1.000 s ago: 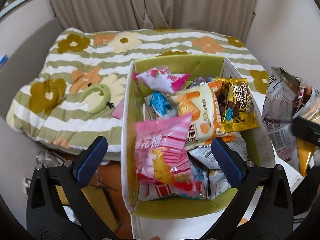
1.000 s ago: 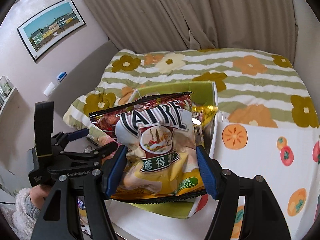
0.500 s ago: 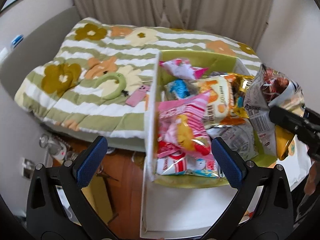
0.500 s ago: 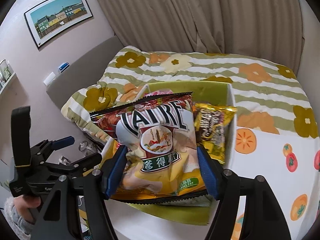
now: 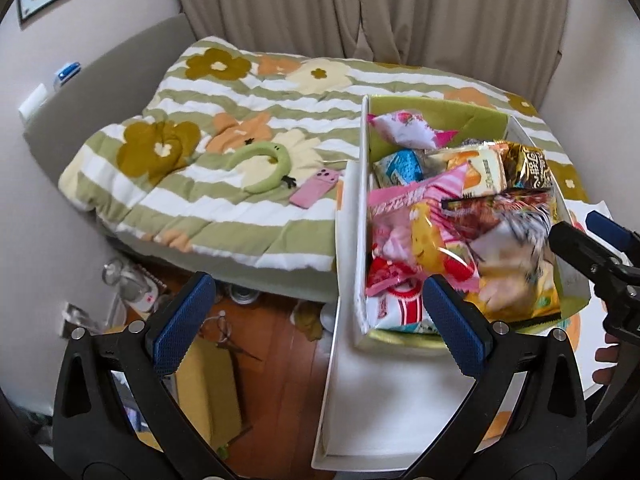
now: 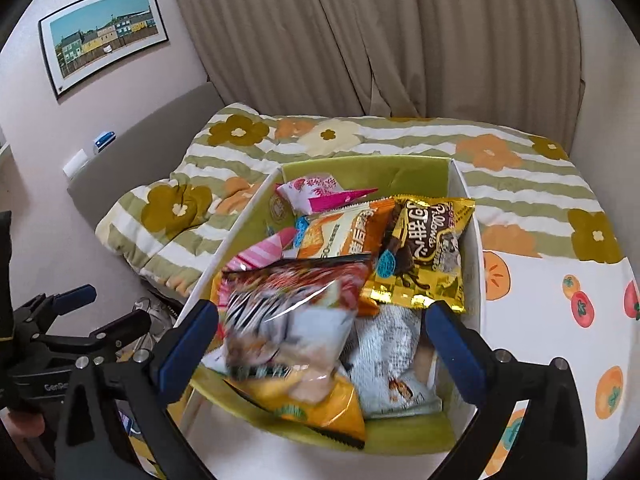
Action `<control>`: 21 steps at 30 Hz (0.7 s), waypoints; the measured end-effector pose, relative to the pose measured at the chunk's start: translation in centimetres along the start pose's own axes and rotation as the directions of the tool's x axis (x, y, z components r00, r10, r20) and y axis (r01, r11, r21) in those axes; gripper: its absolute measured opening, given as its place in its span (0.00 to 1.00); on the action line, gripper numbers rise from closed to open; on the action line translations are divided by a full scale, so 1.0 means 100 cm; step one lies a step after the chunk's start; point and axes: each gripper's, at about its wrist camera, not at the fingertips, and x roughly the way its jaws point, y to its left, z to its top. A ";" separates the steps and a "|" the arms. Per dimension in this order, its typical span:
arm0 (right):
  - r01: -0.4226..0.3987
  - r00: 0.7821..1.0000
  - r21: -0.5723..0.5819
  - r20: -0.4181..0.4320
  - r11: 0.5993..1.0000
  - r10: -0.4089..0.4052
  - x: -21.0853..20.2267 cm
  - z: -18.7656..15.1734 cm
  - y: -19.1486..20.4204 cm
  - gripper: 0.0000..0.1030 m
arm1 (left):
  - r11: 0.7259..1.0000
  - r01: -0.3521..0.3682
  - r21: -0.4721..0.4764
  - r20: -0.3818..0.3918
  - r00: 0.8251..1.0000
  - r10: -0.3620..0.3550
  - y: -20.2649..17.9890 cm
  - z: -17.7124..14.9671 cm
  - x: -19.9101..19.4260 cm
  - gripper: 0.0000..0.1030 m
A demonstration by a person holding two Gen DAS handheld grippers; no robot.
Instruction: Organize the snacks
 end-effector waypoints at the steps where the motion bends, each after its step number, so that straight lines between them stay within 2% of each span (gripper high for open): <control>1: 0.002 1.000 -0.001 0.000 1.000 -0.002 -0.002 0.000 0.000 1.00 | 1.000 0.003 -0.004 -0.001 1.000 -0.003 -0.001 -0.002 -0.002 1.00; 8: -0.001 1.000 0.000 0.028 1.000 0.001 -0.027 -0.002 -0.005 1.00 | 1.000 0.003 -0.003 0.033 0.999 -0.003 -0.017 -0.010 -0.029 1.00; 14: 0.010 0.995 0.009 0.098 1.000 -0.010 -0.079 -0.013 -0.019 1.00 | 1.000 0.027 0.002 0.097 0.995 -0.027 -0.045 -0.026 -0.083 1.00; 18: 0.062 0.988 0.003 0.141 0.998 -0.062 -0.128 -0.025 -0.031 1.00 | 0.997 0.078 0.015 0.142 0.987 -0.080 -0.069 -0.042 -0.121 1.00; 21: 0.131 0.976 -0.005 0.173 0.991 -0.128 -0.167 -0.036 -0.041 1.00 | 0.994 0.098 0.039 0.186 0.977 -0.104 -0.090 -0.054 -0.152 1.00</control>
